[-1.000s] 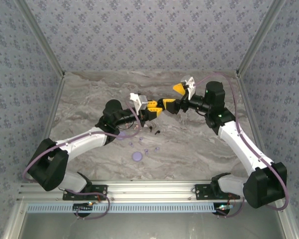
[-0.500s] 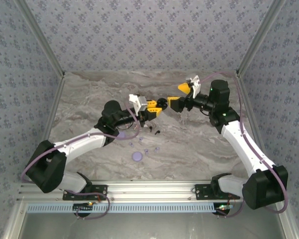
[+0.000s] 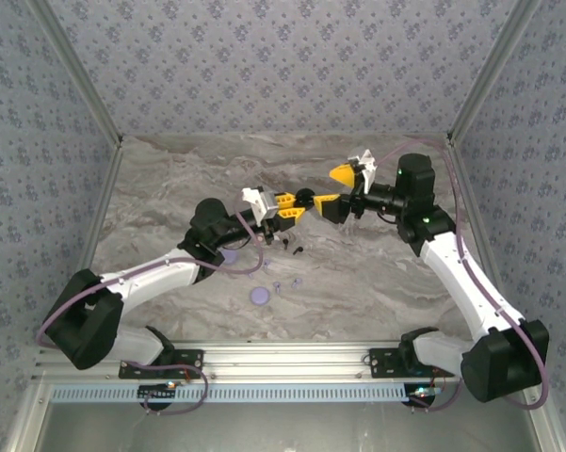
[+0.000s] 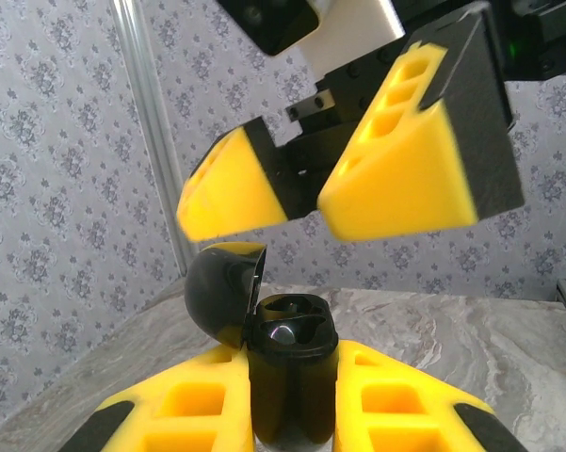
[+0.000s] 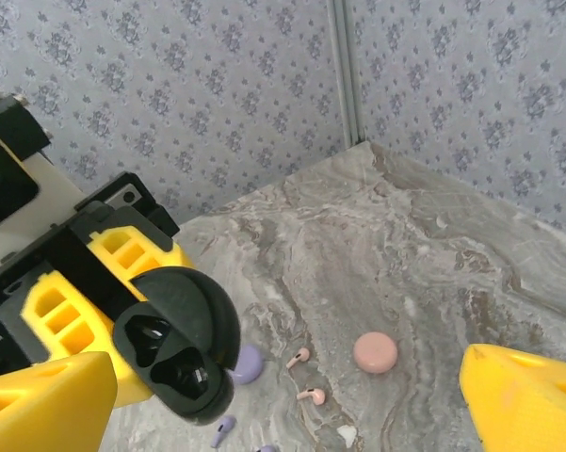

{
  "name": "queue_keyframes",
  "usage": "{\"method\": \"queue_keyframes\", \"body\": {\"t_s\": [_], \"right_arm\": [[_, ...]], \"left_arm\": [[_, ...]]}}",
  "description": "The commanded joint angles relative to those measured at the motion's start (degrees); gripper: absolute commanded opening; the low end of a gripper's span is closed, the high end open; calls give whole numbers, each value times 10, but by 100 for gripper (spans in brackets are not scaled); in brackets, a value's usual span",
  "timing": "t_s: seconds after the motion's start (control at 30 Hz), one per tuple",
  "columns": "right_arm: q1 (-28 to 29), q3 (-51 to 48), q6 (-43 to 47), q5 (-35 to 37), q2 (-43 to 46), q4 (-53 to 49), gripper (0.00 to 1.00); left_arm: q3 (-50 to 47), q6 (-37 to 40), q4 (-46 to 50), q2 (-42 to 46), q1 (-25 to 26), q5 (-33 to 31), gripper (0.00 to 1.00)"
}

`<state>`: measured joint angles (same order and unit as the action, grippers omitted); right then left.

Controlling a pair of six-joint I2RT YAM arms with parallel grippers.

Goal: Insert the wireless bluetooth earbuds into the charging case

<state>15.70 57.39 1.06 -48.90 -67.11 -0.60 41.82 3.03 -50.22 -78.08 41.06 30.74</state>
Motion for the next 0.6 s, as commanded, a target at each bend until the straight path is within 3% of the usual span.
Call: {"method": "queue_keyframes", "body": {"t_s": [0.0,0.57], "right_arm": [[13,17,7,-3,-18,2,96],[18,47,-3,29,-51,3,96]], "left_arm": [[8,11,-28,9,6,0,0],[13,9,-12,7,6,-1,0]]}}
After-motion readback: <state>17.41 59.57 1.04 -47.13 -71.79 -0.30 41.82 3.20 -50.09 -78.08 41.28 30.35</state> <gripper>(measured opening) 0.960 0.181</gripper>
